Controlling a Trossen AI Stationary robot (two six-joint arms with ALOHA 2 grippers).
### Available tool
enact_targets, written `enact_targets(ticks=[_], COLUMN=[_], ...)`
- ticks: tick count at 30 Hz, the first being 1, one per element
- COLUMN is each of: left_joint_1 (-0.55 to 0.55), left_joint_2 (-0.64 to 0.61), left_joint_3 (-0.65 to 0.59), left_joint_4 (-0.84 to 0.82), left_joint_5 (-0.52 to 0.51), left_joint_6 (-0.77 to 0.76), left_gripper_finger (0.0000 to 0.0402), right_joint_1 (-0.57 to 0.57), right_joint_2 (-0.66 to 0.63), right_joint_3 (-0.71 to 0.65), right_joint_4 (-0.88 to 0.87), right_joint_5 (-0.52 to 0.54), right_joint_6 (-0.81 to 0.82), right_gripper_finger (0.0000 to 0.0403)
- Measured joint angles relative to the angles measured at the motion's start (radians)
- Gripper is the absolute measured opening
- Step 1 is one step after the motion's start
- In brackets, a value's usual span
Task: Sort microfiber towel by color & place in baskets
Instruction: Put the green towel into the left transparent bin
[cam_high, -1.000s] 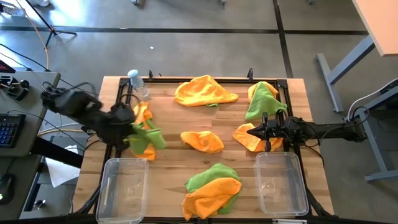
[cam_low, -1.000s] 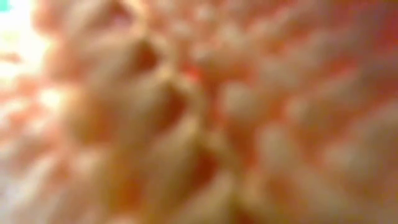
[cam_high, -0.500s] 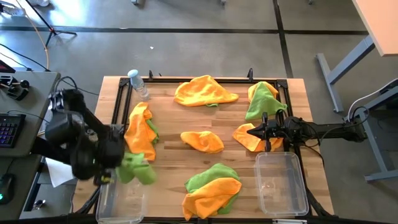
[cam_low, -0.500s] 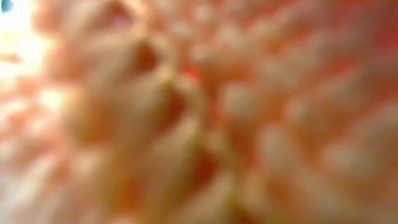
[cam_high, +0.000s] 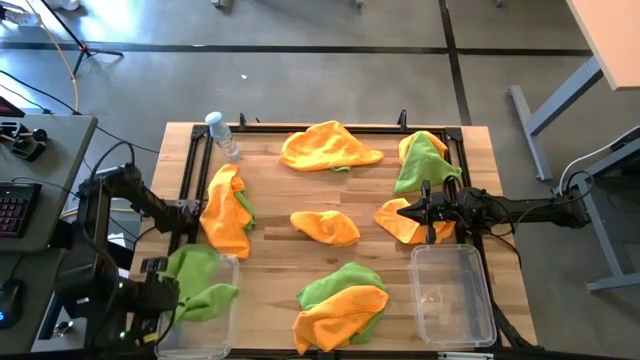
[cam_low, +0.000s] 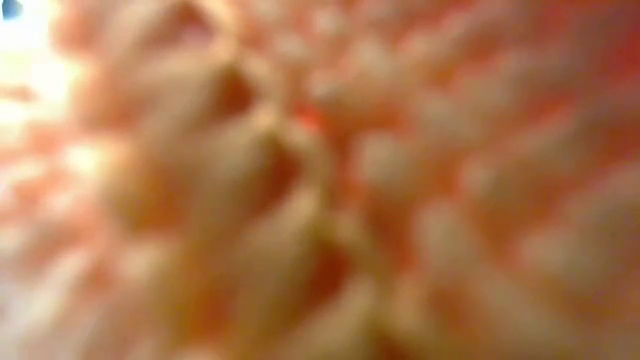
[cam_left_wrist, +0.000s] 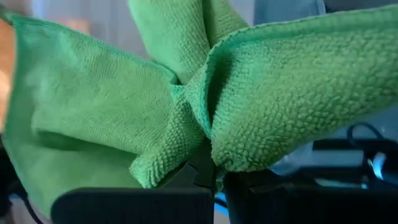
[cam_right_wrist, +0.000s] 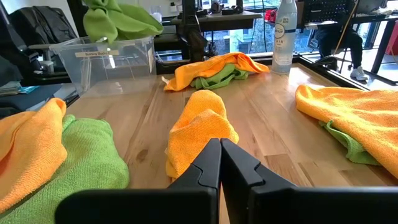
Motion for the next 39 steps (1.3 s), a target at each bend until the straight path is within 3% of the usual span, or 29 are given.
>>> enact_targets(ticks=[5,14,19,24,30,39], left_joint_1=[-0.016,0.002,0.015,0.015,0.015,0.022], left_joint_2=[0.004,0.004,0.025,0.031,0.030,0.029], left_joint_3=[0.000,0.000,-0.001,-0.089,-0.223,-0.356], left_joint_4=[0.056,0.139,-0.028,0.078,0.093,0.205], left_joint_5=[-0.017,-0.105,-0.141,-0.101,-0.114,-0.112], left_joint_6=[0.035,0.245,0.151,0.190,0.059,0.019], left_gripper_finger=[0.0000,0.0000,0.0000,0.0000,0.0010,0.0079], right_joint_1=[0.000,0.000,0.000,0.000,0.000,0.000], right_joint_2=[0.000,0.000,0.000,0.000,0.000,0.000], right_joint_3=[0.000,0.000,0.000,0.000,0.000,0.000], right_joint_4=[0.000,0.000,0.000,0.000,0.000,0.000], right_joint_5=[0.000,0.000,0.000,0.000,0.000,0.000], right_joint_6=[0.000,0.000,0.000,0.000,0.000,0.000], right_gripper_finger=[0.0000,0.0000,0.0000,0.0000,0.0000,0.0000])
